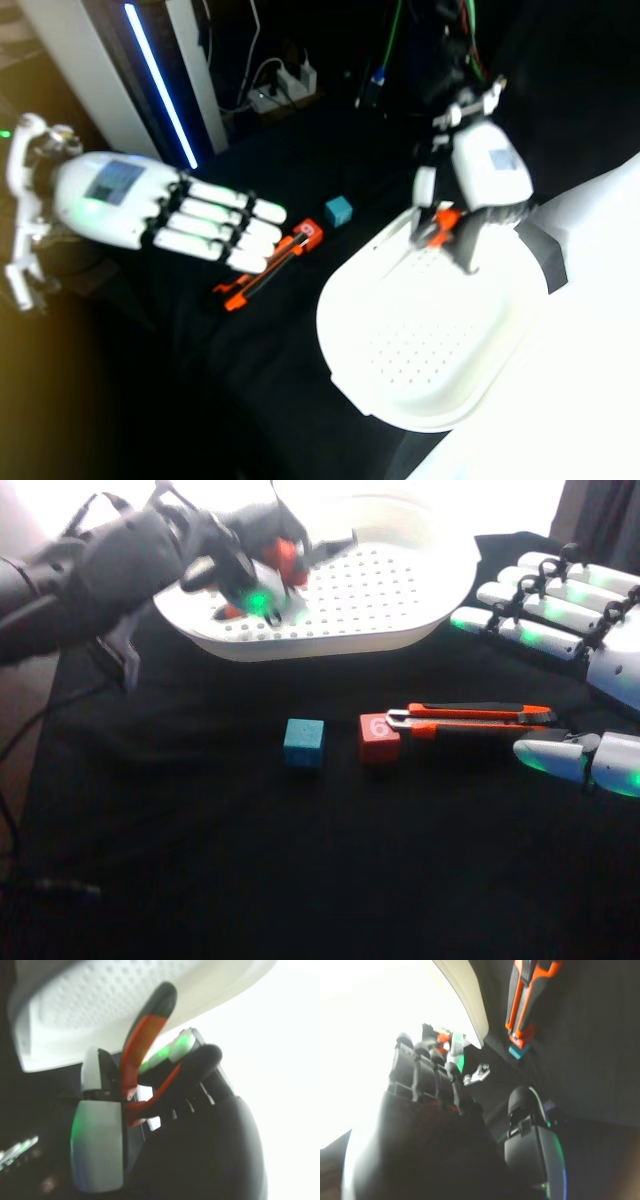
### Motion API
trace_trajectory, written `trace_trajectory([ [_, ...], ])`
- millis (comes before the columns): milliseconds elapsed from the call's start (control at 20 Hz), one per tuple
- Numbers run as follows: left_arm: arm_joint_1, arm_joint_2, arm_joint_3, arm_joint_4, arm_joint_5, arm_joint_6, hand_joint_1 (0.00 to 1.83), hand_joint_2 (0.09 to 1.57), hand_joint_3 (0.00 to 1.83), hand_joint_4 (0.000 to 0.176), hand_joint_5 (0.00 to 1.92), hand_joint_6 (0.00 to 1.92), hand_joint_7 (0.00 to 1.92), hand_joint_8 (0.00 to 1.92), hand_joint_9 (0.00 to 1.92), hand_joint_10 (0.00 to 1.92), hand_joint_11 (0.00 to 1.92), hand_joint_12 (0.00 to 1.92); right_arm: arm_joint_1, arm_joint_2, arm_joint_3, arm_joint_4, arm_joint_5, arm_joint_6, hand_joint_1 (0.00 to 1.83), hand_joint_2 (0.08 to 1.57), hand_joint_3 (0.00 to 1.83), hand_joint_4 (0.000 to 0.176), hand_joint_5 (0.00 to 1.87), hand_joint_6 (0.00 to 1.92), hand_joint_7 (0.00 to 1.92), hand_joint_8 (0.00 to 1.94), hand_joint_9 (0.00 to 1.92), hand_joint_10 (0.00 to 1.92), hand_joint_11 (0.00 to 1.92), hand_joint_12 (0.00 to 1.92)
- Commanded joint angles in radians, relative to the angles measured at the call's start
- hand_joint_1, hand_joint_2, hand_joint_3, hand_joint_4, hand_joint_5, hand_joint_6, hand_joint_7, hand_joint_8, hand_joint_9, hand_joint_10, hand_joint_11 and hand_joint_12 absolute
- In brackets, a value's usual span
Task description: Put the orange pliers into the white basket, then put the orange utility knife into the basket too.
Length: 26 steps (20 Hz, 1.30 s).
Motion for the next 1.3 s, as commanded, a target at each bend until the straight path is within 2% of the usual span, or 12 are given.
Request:
trace_trajectory([
  [0, -0.002, -0.005, 0.016, -0.021, -0.075, 0.01, 1.0, 1.35, 0.02, 0.0, 0.56, 1.68, 0.63, 1.92, 0.83, 1.92, 0.99, 1.92, 0.009, -0.001, 0.004, 0.001, 0.12, 0.002, 0.31, 1.31, 0.0, 0.047, 0.0, 0.0, 0.0, 0.0, 0.0, 0.0, 0.0, 0.0],
  [50, 0.007, -0.009, 0.026, -0.044, -0.07, 0.01, 1.06, 1.36, 0.0, 0.0, 0.46, 1.67, 0.65, 1.66, 0.51, 1.64, 0.52, 1.92, 0.009, -0.001, 0.004, -0.001, 0.121, 0.004, 0.31, 1.31, 0.0, 0.051, 0.0, 0.0, 0.0, 0.0, 0.0, 0.0, 0.0, 0.0],
  [150, 0.015, -0.009, 0.033, -0.063, -0.063, 0.01, 0.79, 1.24, 0.0, 0.012, 0.26, 0.31, 0.35, 0.33, 0.24, 0.67, 0.02, 1.4, 0.009, -0.001, 0.005, -0.001, 0.121, 0.006, 0.29, 1.32, 0.0, 0.058, 0.0, 0.0, 0.0, 0.0, 0.0, 0.0, 0.0, 0.0],
  [200, 0.017, -0.009, 0.034, -0.068, -0.063, 0.01, 0.58, 1.22, 0.0, 0.089, 0.11, 0.08, 0.14, 0.08, 0.06, 0.25, 0.0, 0.49, 0.009, -0.001, 0.005, -0.001, 0.121, 0.008, 0.33, 1.31, 0.0, 0.061, 0.0, 0.0, 0.0, 0.0, 0.0, 0.0, 0.0, 0.0],
  [400, 0.023, 0.025, -0.014, -0.043, -0.105, 0.011, 0.2, 1.14, 0.0, 0.171, 0.0, 0.0, 0.0, 0.0, 0.0, 0.0, 0.0, 0.0, 0.009, -0.001, 0.005, -0.001, 0.121, 0.01, 0.3, 1.3, 0.0, 0.061, 0.0, 0.0, 0.0, 0.0, 0.0, 0.0, 0.0, 0.0],
  [450, 0.023, 0.041, -0.038, -0.027, -0.124, 0.011, 0.19, 1.15, 0.0, 0.129, 0.0, 0.0, 0.0, 0.0, 0.0, 0.0, 0.0, 0.0, 0.009, -0.001, 0.006, -0.001, 0.121, 0.01, 0.32, 1.29, 0.0, 0.058, 0.0, 0.0, 0.0, 0.0, 0.0, 0.0, 0.0, 0.0],
  [600, 0.041, 0.118, -0.146, 0.068, -0.227, -0.024, 0.19, 1.17, 0.0, 0.127, 0.0, 0.0, 0.0, 0.0, 0.0, 0.0, 0.0, 0.0, 0.009, -0.003, 0.009, -0.001, 0.121, 0.017, 0.32, 1.28, 0.0, 0.069, 0.0, 0.0, 0.0, 0.0, 0.0, 0.0, 0.0, 0.0],
  [750, 0.146, 0.275, -0.314, 0.252, -0.46, -0.265, 0.08, 1.17, 0.0, 0.061, 0.0, 0.0, 0.0, 0.0, 0.0, 0.0, 0.0, 0.0, 0.009, -0.027, 0.027, 0.0, 0.118, 0.031, 0.32, 1.28, 0.0, 0.018, 0.0, 0.0, 0.0, 0.0, 0.0, 0.0, 0.0, 0.0],
  [850, 0.253, 0.356, -0.4, 0.291, -0.642, -0.379, 0.24, 1.3, 0.04, 0.105, 0.0, 0.0, 0.0, 0.0, 0.0, 0.0, 0.0, 0.0, 0.011, -0.058, 0.053, 0.01, 0.091, 0.042, 0.33, 1.26, 0.0, 0.019, 0.0, 0.0, 0.0, 0.0, 0.0, 0.0, 0.0, 0.0],
  [950, 0.369, 0.433, -0.496, 0.312, -0.821, -0.443, 0.39, 1.34, 0.02, 0.092, 0.05, 0.02, 0.0, 0.0, 0.0, 0.0, 0.0, 0.0, 0.012, -0.101, 0.087, 0.039, 0.06, 0.042, 0.42, 1.24, 0.0, 0.0, 0.0, 0.0, 0.0, 0.0, 0.0, 0.0, 0.0, 0.0],
  [1100, 0.515, 0.499, -0.613, 0.313, -1.053, -0.454, 0.33, 1.39, 0.0, 0.074, 0.19, 0.01, 0.23, 0.0, 0.24, 0.04, 0.0, 0.86, 0.021, -0.168, 0.139, 0.075, -0.008, 0.042, 0.47, 1.26, 0.0, 0.0, 0.0, 0.0, 0.0, 0.0, 0.0, 0.0, 0.0, 0.0],
  [1250, 0.58, 0.504, -0.642, 0.307, -1.145, -0.487, 0.44, 1.4, 0.0, 0.0, 0.21, 0.01, 0.26, 0.0, 0.25, 0.03, 0.0, 0.83, 0.024, -0.223, 0.186, 0.094, -0.069, 0.042, 0.52, 1.27, 0.0, 0.0, 0.02, 0.0, 0.11, 0.01, 0.09, 0.01, 0.0, 0.33],
])
